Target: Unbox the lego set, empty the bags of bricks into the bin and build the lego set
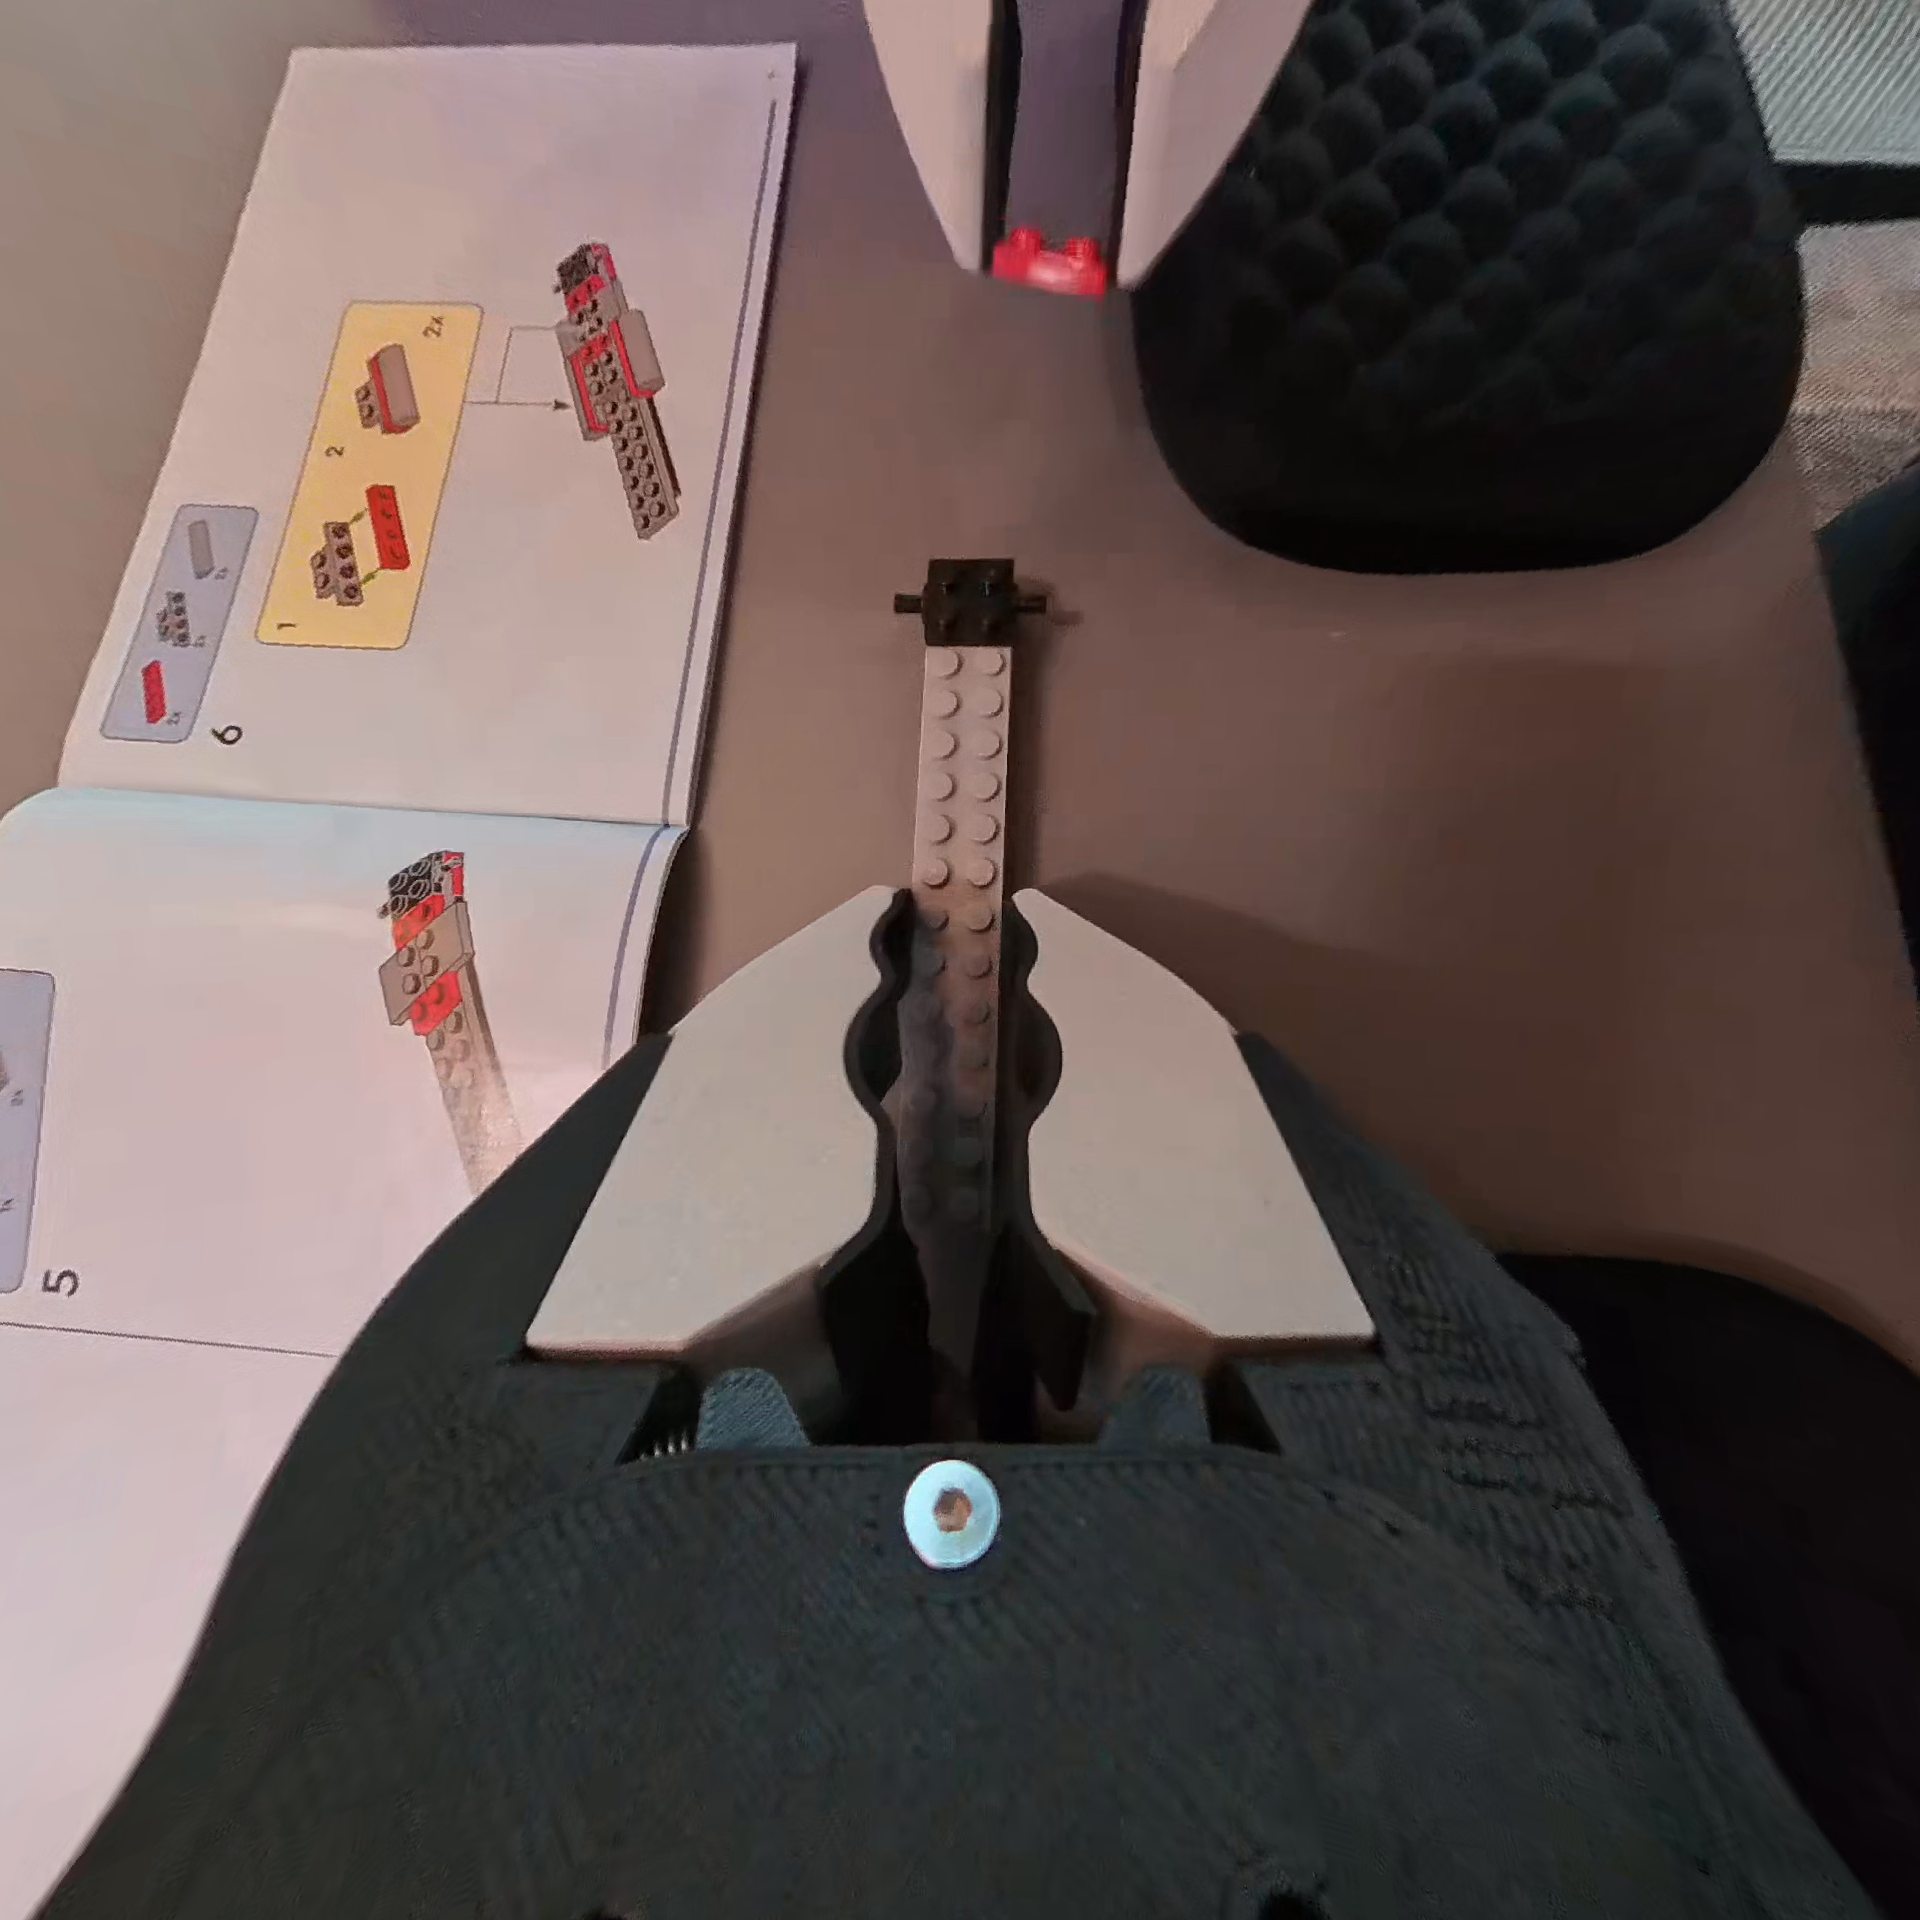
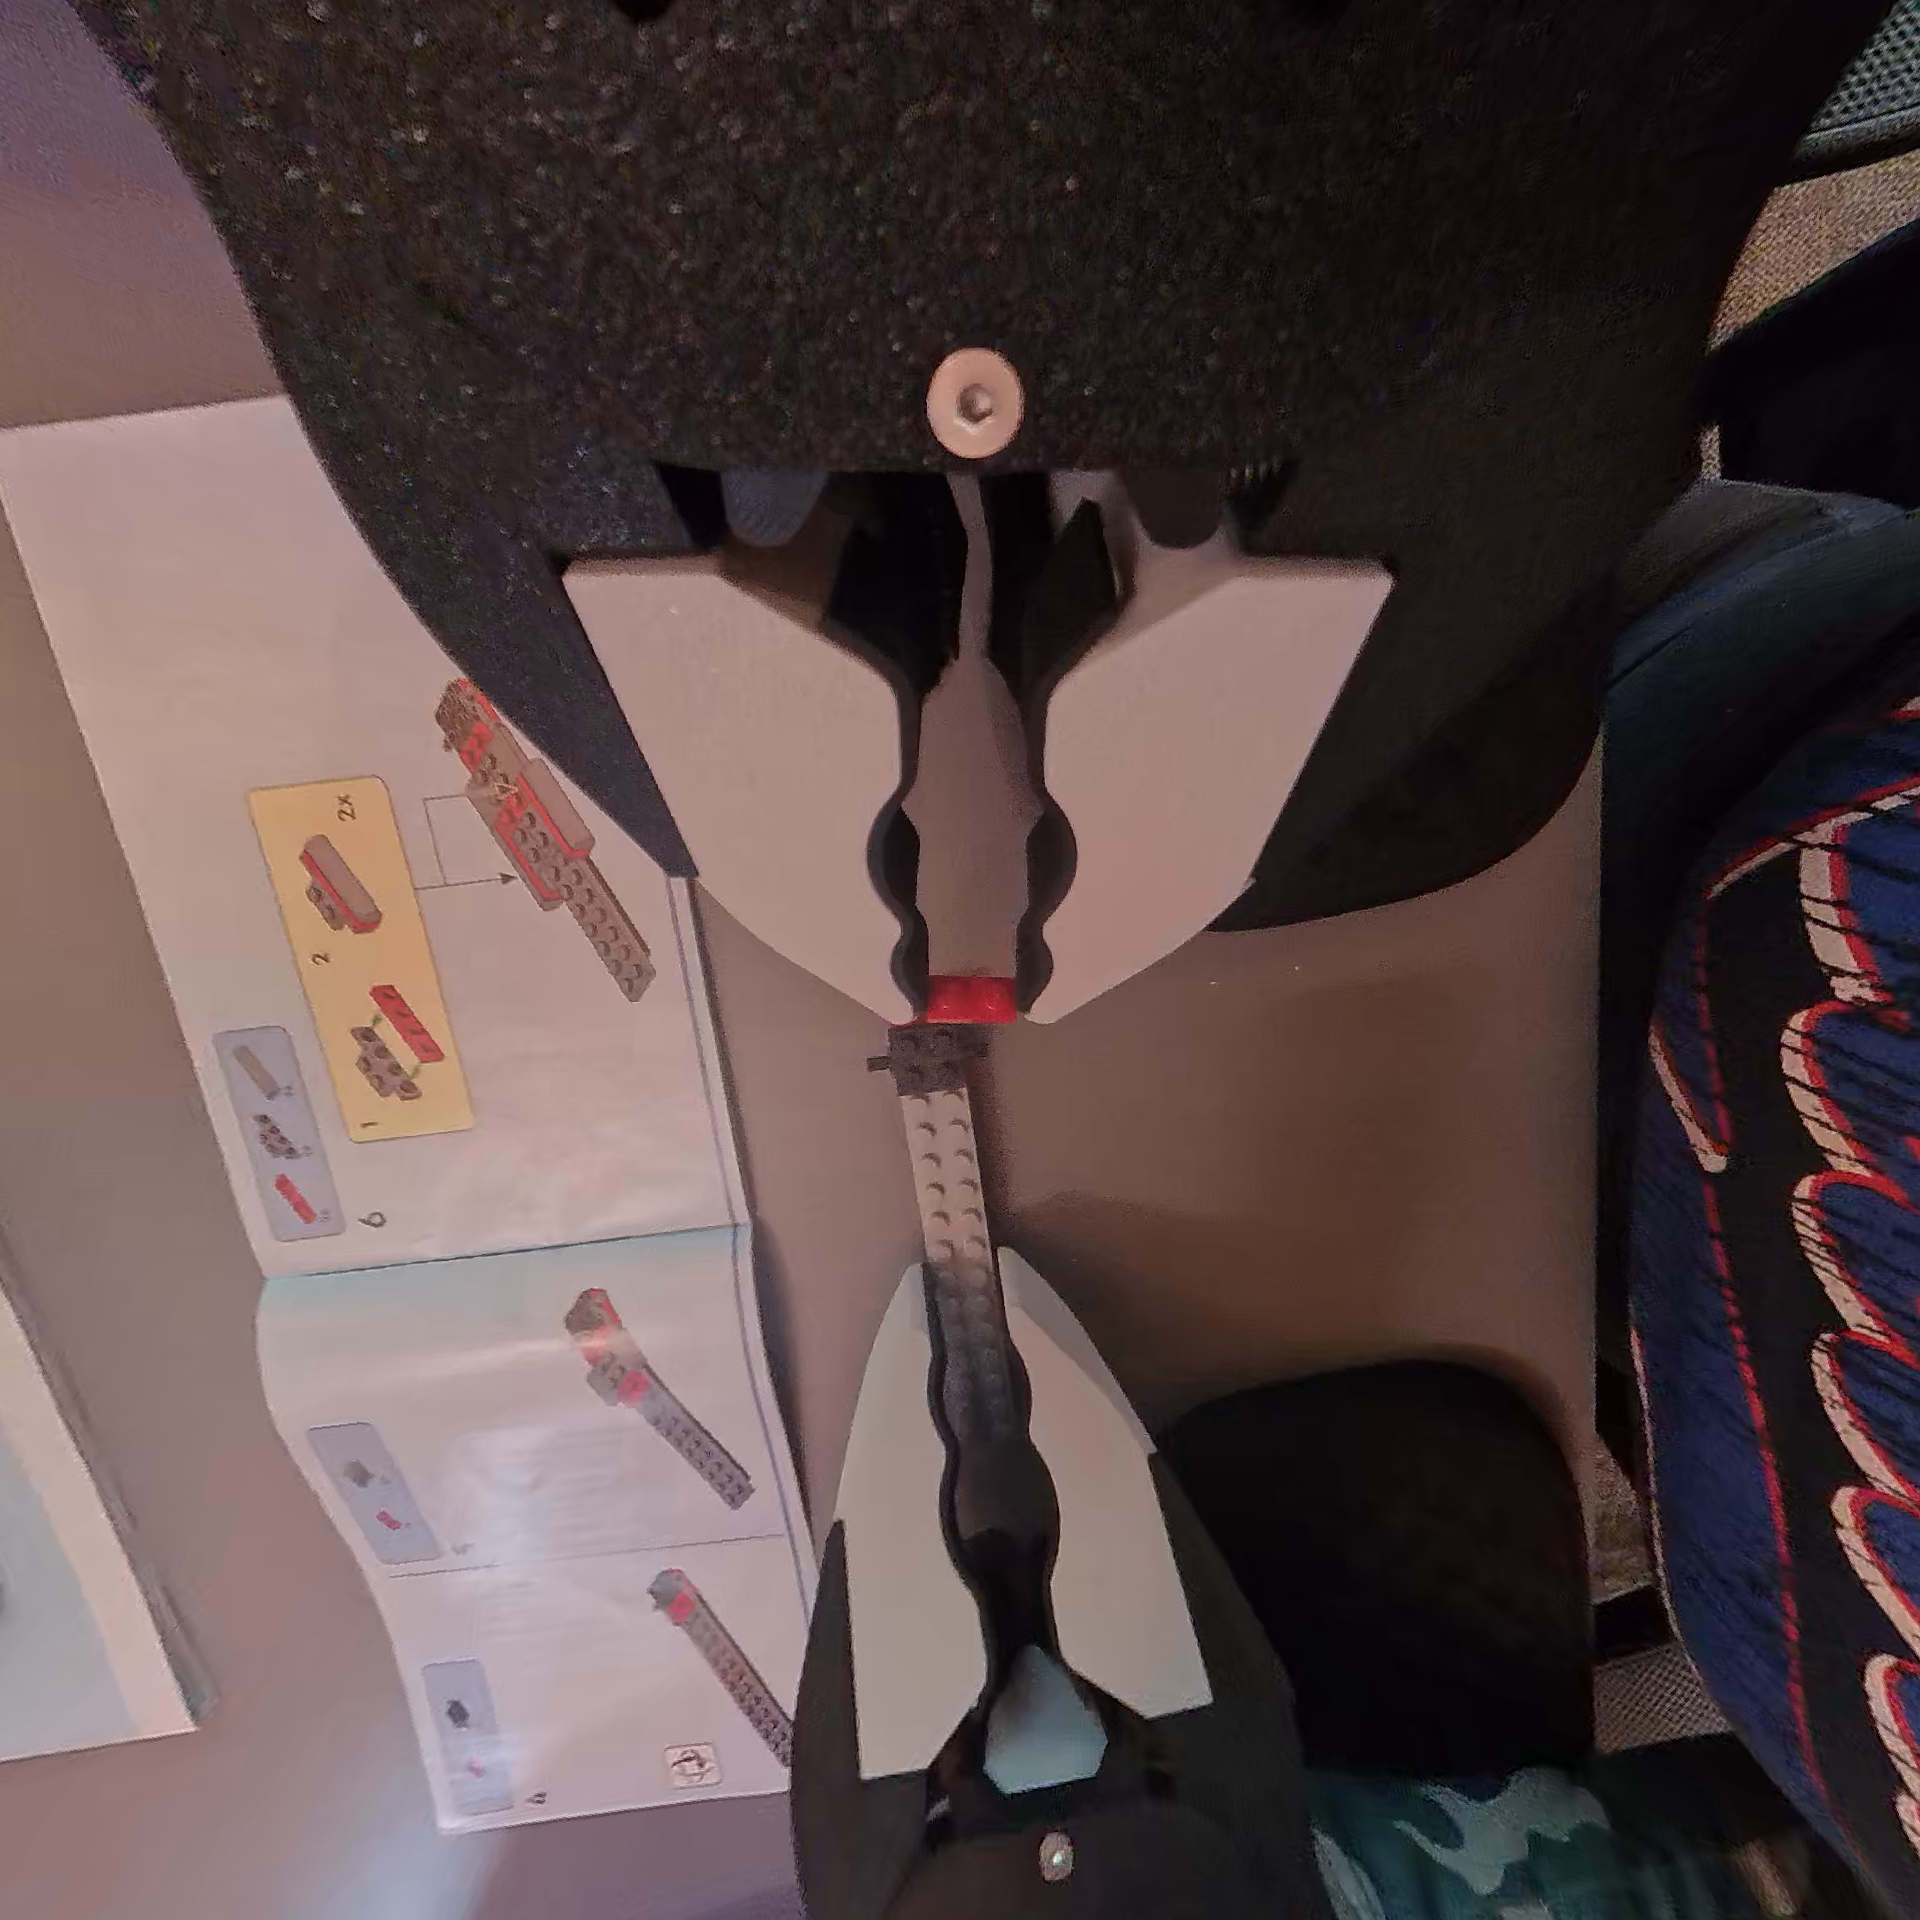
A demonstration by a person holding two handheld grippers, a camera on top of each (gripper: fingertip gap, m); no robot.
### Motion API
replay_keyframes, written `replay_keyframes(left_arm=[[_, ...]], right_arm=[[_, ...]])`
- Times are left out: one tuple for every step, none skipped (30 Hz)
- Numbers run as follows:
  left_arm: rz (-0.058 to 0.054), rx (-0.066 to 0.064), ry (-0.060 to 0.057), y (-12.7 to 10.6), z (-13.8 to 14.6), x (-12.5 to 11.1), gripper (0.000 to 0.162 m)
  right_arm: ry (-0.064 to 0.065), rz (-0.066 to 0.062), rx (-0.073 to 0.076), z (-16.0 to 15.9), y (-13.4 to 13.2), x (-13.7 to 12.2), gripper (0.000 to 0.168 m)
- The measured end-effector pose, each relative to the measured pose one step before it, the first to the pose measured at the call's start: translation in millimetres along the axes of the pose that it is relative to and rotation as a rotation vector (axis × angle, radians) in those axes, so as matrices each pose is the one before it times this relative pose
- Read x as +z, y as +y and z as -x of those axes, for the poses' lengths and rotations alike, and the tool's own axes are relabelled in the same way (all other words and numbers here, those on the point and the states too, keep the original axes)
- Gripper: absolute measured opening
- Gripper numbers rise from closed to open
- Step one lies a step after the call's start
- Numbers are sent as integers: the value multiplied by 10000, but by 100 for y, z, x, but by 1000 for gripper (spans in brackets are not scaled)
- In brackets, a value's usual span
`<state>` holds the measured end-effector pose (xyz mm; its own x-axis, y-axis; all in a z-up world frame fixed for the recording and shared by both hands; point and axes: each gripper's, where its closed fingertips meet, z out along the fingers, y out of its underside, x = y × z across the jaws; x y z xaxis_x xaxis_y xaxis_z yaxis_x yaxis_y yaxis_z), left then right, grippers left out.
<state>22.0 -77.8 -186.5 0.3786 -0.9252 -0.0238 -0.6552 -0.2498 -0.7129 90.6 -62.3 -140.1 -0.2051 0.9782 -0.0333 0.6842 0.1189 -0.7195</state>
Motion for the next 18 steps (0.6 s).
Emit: replay_keyframes(left_arm=[[-71, -3, -17, -33, 38, -95, 16], [41, 38, -68, 87, 103, -65, 16], [94, 55, -70, 128, 99, -34, 16], [72, 46, -23, 84, 29, 12, 16], [38, 21, 18, 28, -33, 63, 16], [45, 19, 45, 64, -96, 100, 16], [35, 40, 53, 45, -136, 108, 16], [-29, 33, 30, -29, -99, 91, 16], [-34, 11, 62, -54, -125, 45, 16], [-9, 2, 25, -35, -64, 27, 16], [17, 31, -17, -3, -11, 9, 16], [22, 52, -38, 5, 22, 3, 16], [18, 41, -42, 12, 35, -5, 16], [10, 24, -35, -4, 33, 6, 16], [-2, 26, -19, 6, 2, 3, 16], [-6, 22, -15, -2, 7, -4, 16], [-5, 6, -12, -2, 1, -2, 16], [0, 4, -1, -7, 1, 6, 16]], right_arm=[[-115, 34, -56, 156, -38, 236, 16], [-84, 18, -39, 105, -108, 267, 16], [-6, 21, 15, -51, -114, 299, 16], [-58, 37, 36, -43, -78, 308, 16], [-71, 19, 8, -69, -85, 286, 16], [-28, -24, -18, -152, -112, 271, 16], [-78, -62, -15, -102, -159, 279, 16], [-104, -43, 27, -58, -137, 340, 16], [-110, 58, -20, 18, -34, 378, 16], [-58, 132, -132, 25, 47, 383, 16], [-7, 138, -181, -3, 57, 360, 16], [-23, 147, -135, 26, 109, 303, 16], [-19, 144, -42, -8, 118, 237, 16], [2, 104, -4, -33, 94, 179, 16], [28, 96, -40, -40, 82, 133, 16], [76, 137, -99, -70, 116, 134, 16], [73, 165, -134, -36, 111, 159, 16], [20, 123, -121, 33, 33, 163, 16]])
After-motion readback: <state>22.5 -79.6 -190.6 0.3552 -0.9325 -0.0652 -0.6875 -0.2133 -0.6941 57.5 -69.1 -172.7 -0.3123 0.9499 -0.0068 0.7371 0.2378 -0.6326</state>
